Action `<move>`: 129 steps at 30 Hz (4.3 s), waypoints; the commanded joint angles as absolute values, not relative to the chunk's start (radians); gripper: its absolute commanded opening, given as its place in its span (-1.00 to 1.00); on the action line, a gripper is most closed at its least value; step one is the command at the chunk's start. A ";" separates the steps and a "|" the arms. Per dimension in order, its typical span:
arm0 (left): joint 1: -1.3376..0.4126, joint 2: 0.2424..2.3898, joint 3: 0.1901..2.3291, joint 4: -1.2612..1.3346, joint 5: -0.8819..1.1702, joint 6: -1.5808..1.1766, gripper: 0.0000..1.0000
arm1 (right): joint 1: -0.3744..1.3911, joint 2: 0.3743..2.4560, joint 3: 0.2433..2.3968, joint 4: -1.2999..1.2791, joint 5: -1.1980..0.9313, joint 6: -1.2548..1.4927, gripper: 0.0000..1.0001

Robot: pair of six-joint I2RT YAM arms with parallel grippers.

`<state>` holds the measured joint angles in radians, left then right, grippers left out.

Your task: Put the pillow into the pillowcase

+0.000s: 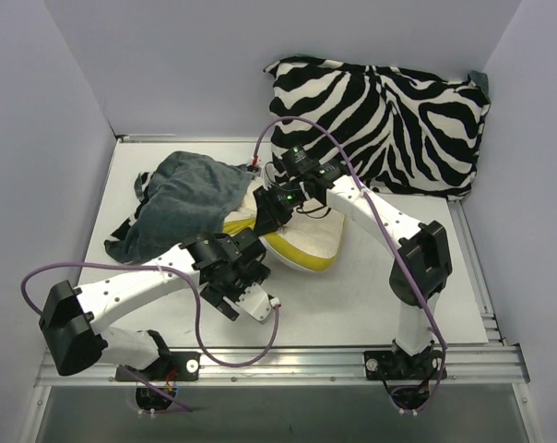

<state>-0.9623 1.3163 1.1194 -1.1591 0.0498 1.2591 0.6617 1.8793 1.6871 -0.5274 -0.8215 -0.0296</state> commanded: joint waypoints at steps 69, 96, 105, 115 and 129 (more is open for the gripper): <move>-0.393 1.875 1.908 -0.790 0.339 0.117 0.66 | 0.463 2.148 1.743 -0.784 -0.488 -0.256 0.70; -0.422 2.496 2.356 -1.019 0.348 0.304 0.76 | 0.761 1.721 1.062 0.027 -0.081 -0.664 -1.00; -0.489 2.487 2.402 -1.189 0.684 0.428 -0.92 | 0.856 1.614 0.842 0.272 -0.077 -0.917 -1.00; -0.647 2.398 2.378 -0.990 1.031 0.287 -1.00 | 0.897 1.546 0.706 0.451 -0.204 -1.146 -1.00; -0.373 2.337 2.450 -0.891 0.844 0.198 0.95 | 0.905 1.421 0.788 0.255 -0.083 -0.827 0.62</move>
<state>-0.4847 2.4664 2.3798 -0.9516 0.8509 0.2214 0.8822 1.5112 0.7345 0.3435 -0.0788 -0.9630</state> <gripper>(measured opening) 0.966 0.782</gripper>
